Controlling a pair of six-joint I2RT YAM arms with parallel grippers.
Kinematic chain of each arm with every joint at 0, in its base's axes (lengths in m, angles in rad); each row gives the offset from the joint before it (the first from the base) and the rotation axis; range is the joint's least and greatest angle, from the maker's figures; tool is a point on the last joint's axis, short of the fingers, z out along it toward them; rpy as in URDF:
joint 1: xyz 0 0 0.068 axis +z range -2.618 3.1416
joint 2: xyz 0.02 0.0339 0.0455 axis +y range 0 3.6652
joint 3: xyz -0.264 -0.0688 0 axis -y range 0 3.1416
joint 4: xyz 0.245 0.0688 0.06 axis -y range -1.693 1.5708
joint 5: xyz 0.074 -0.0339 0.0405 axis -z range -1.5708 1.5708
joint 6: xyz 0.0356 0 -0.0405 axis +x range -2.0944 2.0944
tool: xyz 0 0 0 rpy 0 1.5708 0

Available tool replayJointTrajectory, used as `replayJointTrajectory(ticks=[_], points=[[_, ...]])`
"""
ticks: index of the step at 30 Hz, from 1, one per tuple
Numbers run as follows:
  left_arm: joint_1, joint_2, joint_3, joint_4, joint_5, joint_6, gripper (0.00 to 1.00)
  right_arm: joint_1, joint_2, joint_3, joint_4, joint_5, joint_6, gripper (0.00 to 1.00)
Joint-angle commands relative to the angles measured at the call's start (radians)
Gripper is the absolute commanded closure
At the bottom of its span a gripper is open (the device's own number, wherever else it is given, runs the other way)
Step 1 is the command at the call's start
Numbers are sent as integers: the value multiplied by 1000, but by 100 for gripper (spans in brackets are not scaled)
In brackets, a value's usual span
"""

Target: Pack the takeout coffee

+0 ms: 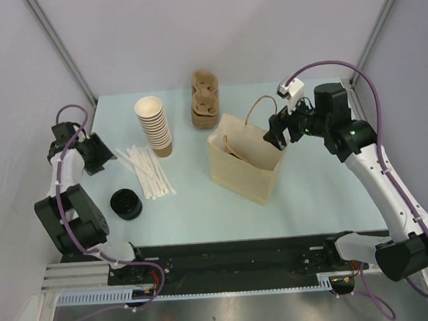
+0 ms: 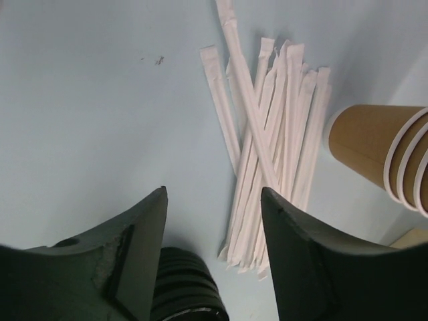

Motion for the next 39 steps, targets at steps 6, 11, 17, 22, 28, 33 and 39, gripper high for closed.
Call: replayJointTrajectory(ticks=[6,11,17,22,28,33,39], points=[[-21,121,-22,236,129,-117,59,19,-4,159,-137,125,-36,9],[-34,199,-17,296,137,-165,61,36,14,202,-172,182,-39,9],[-60,266,-7,336,140,-186,63,59,30,231,-194,229,-35,8],[-69,306,10,345,132,-197,65,88,34,235,-204,260,-27,7],[-72,351,41,322,120,-200,67,94,39,239,-208,280,-27,6],[-75,371,56,314,117,-196,70,93,43,242,-208,285,-25,6],[-75,374,66,307,114,-194,77,96,48,246,-208,285,-27,6]])
